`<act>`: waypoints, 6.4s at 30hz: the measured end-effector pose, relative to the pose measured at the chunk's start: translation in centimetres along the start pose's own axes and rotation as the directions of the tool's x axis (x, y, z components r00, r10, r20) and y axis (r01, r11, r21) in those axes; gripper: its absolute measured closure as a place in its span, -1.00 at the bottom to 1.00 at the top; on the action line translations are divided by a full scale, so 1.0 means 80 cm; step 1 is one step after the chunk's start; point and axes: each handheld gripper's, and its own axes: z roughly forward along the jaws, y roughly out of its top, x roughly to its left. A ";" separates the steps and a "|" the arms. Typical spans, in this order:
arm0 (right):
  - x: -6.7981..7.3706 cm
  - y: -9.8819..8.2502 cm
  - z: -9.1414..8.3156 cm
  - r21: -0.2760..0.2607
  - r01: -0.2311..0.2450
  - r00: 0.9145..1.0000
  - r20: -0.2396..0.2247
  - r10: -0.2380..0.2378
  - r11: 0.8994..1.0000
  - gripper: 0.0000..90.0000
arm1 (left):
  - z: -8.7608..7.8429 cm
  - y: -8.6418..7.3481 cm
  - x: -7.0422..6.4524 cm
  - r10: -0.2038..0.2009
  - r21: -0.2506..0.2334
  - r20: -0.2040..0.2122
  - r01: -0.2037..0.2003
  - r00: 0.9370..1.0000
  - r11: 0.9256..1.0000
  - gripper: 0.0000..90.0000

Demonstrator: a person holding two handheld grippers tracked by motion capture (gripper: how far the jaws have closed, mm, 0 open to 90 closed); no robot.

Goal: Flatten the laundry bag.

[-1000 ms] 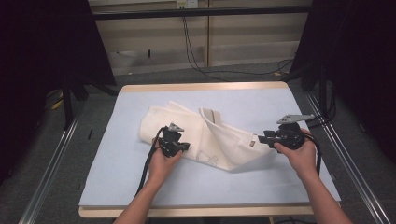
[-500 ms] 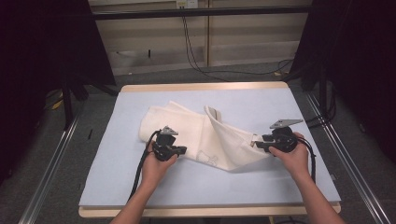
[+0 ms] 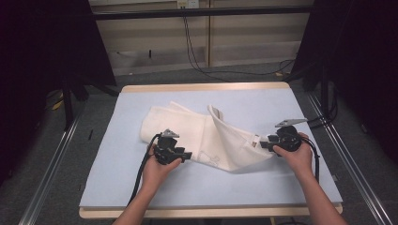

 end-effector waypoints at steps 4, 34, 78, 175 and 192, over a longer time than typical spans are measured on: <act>0.000 -0.005 -0.001 0.014 0.018 1.000 -0.009 -0.018 1.000 0.35 | 0.003 -0.004 -0.004 0.001 0.028 -0.009 -0.001 1.000 1.000 0.23; 0.020 -0.035 -0.028 0.023 0.003 0.993 -0.117 0.000 1.000 1.00 | -0.003 -0.011 0.022 -0.059 0.104 -0.009 0.060 0.998 0.993 1.00; 0.011 -0.012 0.001 -0.018 0.034 0.997 -0.069 -0.035 0.999 0.44 | 0.000 -0.002 0.054 -0.277 -0.040 -0.145 0.274 0.950 0.961 -0.41; 0.066 -0.026 0.000 -0.044 0.050 0.991 -0.120 -0.055 0.998 0.44 | -0.007 -0.017 0.016 0.030 -0.042 -0.019 -0.031 0.999 0.999 0.96; 0.073 0.009 -0.016 -0.033 0.084 0.994 -0.071 -0.086 0.996 0.47 | -0.010 -0.035 0.010 0.068 -0.067 -0.053 -0.072 0.996 0.995 0.95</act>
